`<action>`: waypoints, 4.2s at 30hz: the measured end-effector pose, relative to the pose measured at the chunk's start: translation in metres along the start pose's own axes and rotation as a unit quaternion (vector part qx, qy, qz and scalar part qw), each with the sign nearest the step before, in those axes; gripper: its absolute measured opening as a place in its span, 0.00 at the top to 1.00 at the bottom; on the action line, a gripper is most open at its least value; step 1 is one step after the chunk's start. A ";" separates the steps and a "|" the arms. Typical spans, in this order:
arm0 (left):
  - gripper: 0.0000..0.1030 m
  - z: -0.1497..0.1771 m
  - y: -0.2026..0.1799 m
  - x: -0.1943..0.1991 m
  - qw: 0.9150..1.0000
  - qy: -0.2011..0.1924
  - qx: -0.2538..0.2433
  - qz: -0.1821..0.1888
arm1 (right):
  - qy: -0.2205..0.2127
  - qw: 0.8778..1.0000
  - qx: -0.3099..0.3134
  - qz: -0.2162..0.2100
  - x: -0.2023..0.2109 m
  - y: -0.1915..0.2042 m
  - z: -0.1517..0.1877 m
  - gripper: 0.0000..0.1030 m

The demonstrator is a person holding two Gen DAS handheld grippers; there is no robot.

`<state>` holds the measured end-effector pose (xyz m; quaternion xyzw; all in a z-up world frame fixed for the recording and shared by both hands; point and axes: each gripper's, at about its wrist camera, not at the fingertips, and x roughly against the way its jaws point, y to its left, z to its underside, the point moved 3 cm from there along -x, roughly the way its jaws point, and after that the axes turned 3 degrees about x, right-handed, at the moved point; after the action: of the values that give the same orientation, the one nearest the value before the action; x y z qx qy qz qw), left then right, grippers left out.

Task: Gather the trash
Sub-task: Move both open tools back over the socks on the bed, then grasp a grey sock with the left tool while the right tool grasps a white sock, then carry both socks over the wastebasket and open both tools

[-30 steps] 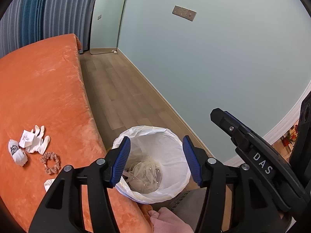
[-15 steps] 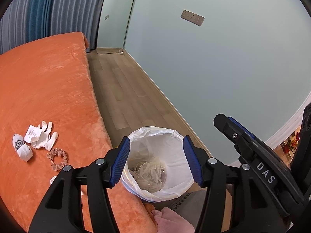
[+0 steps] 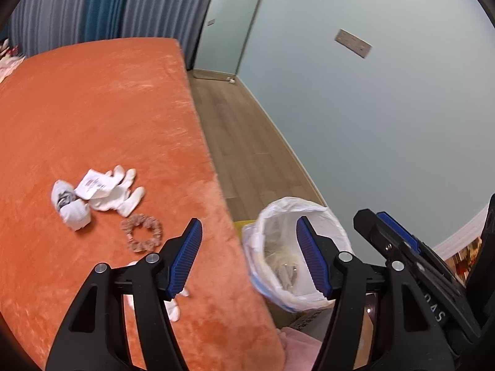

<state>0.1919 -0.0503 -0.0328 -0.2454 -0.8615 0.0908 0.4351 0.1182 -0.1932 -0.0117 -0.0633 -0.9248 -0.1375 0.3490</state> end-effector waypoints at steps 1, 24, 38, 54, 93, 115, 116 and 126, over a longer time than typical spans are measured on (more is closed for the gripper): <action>0.41 0.002 0.010 0.001 1.000 0.000 0.005 -0.005 | 0.007 1.000 0.002 -0.005 -0.005 0.007 0.004 0.56; 0.19 0.050 0.214 -0.001 0.984 0.025 0.109 -0.136 | 0.165 0.985 0.052 -0.026 -0.127 0.120 0.130 0.42; 0.19 0.024 0.303 -0.060 0.971 0.047 0.171 -0.161 | 0.229 0.973 0.022 -0.008 -0.201 0.120 0.163 0.36; 0.50 0.006 0.309 -0.130 0.975 0.080 0.163 -0.126 | 0.216 0.976 0.034 -0.003 -0.219 0.125 0.168 0.28; 0.63 0.073 0.162 -0.023 0.989 0.069 0.101 -0.089 | 0.119 0.992 -0.022 -0.028 -0.086 0.066 0.113 0.87; 0.63 0.071 0.024 -0.022 0.997 0.051 -0.025 -0.055 | 0.036 0.996 -0.080 -0.002 -0.020 -0.027 0.079 0.86; 0.63 0.070 0.018 -0.024 0.997 0.052 -0.031 -0.054 | 0.033 0.996 -0.082 0.000 -0.018 -0.031 0.077 0.86; 0.63 0.067 -0.027 -0.037 0.995 0.053 -0.074 -0.041 | 0.010 0.995 -0.102 0.021 -0.008 -0.069 0.064 0.87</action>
<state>0.1479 -0.0883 -0.0893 -0.2457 -0.8509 -0.0043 0.4643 0.0691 -0.2402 -0.0776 -0.1162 -0.9012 -0.2241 0.3524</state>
